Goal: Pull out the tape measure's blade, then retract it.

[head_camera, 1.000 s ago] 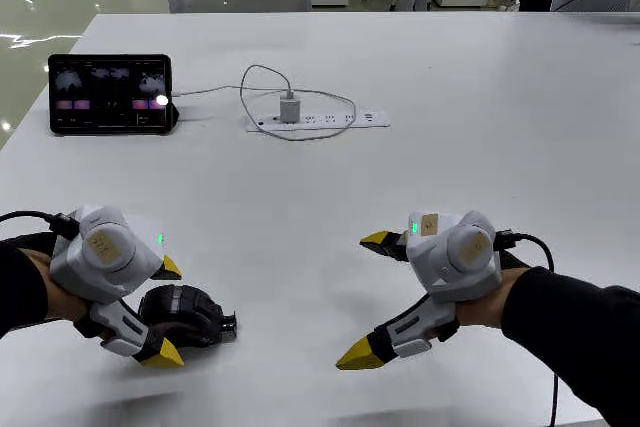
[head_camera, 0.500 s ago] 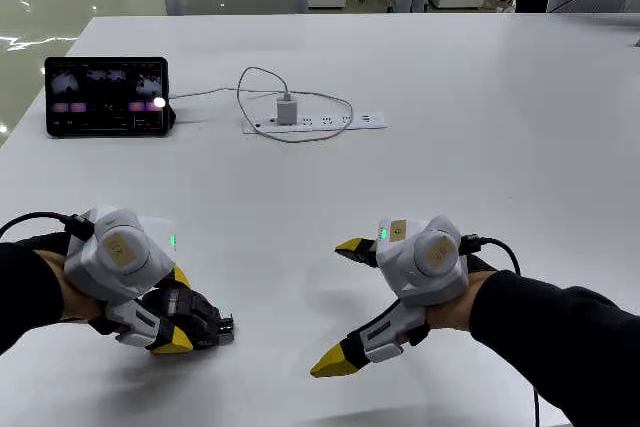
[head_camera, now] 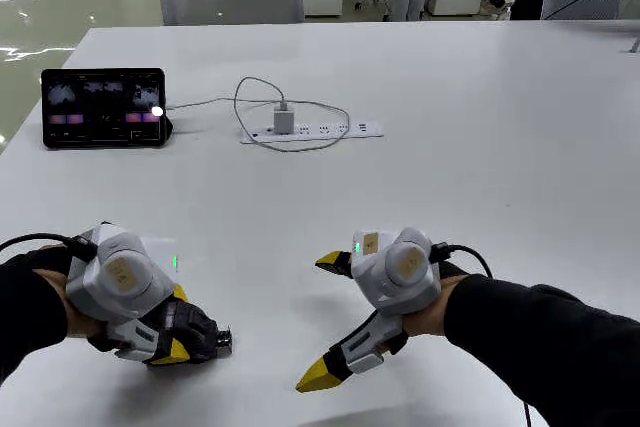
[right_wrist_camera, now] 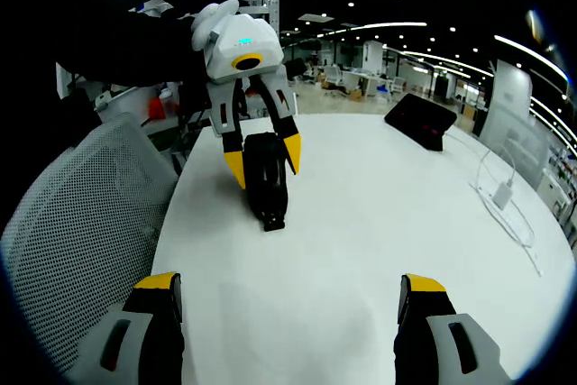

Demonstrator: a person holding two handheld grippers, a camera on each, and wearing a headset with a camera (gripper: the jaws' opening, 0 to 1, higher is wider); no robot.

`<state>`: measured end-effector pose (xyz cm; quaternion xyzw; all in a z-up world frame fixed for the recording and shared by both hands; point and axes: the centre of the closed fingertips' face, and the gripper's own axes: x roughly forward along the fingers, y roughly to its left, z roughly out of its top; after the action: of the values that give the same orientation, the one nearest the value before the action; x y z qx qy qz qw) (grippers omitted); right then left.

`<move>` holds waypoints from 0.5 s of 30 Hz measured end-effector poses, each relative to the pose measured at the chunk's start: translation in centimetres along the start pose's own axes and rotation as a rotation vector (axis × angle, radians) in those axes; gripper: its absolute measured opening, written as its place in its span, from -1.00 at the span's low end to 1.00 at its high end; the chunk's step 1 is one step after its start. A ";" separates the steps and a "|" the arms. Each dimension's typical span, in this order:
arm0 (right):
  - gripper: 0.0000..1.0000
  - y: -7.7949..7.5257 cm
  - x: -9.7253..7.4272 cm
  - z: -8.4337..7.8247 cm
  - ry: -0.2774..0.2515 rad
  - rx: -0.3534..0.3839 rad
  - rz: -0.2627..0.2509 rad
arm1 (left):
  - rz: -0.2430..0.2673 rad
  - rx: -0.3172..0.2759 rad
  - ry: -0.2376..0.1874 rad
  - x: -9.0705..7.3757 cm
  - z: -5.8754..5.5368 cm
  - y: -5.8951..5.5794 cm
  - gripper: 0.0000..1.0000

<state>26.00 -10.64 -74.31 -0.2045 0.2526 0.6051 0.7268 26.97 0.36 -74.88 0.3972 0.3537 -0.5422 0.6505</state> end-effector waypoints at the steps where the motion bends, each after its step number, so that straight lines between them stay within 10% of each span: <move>1: 0.99 0.0 0.3 0.0 0.001 0.005 0.005 | 0.001 0.001 0.001 0.0 0.0 0.0 -0.37; 15: 0.99 0.0 3.9 1.2 0.008 -0.004 0.026 | 0.022 -0.018 0.001 0.2 -0.1 0.1 -0.36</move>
<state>26.65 -6.87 -75.73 -0.2051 0.2566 0.6142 0.7175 27.09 0.38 -75.05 0.3953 0.3545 -0.5317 0.6598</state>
